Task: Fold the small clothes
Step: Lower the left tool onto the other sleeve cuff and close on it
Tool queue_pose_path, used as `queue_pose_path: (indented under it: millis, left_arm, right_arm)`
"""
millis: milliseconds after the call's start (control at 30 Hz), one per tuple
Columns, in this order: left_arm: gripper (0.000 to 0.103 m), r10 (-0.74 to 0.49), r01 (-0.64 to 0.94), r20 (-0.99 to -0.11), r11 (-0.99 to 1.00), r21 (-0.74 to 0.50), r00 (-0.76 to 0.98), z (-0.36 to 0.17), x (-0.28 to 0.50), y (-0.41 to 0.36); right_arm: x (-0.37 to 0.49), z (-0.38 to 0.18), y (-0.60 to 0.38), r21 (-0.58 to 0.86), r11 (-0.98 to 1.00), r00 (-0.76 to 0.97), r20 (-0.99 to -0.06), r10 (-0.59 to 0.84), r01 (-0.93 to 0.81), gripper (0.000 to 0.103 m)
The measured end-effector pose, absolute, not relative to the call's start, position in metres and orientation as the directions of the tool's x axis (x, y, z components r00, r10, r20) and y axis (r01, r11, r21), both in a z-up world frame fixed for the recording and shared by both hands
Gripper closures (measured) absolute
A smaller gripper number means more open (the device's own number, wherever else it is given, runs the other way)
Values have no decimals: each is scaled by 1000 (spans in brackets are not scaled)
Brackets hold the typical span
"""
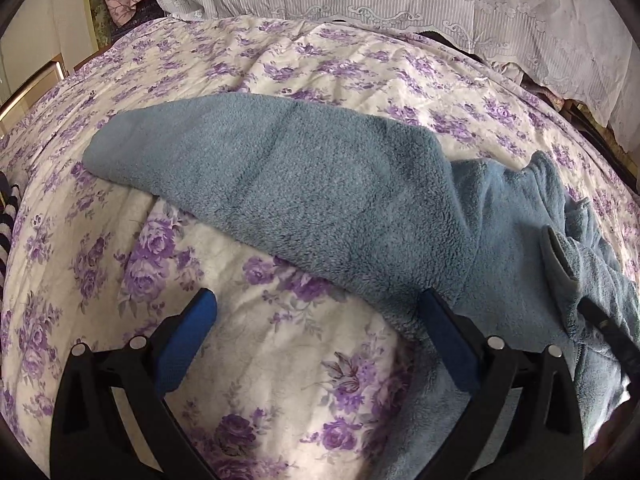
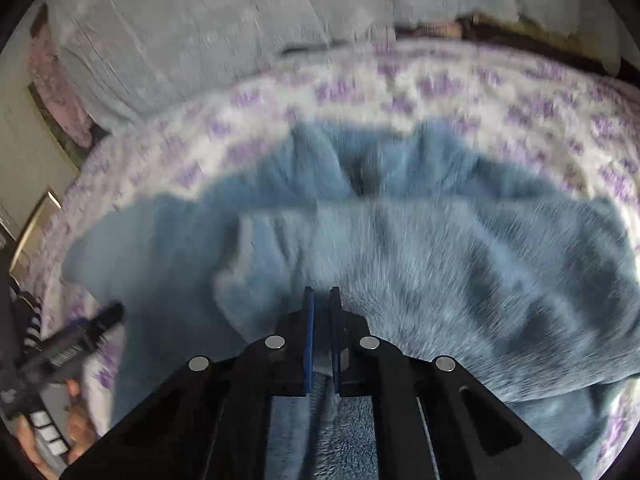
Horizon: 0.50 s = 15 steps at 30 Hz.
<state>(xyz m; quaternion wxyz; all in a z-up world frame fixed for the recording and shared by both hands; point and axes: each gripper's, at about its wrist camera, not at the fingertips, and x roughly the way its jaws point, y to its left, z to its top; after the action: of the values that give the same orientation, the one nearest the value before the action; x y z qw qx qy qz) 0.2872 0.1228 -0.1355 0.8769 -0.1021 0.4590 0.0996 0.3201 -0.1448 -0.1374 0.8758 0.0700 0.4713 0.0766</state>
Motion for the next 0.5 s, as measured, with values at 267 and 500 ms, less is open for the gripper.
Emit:
queue_pose_path:
  millis: [267, 500]
  left_arm:
    - [4, 82, -269, -829, 960, -84, 553, -138, 288, 123]
    - [4, 88, -271, -832, 960, -77, 548, -139, 291, 123]
  right_arm:
    - [288, -88, -174, 213, 977, 725, -668, 168, -30, 95]
    - [289, -144, -289, 339, 902, 613, -782, 111, 269, 97]
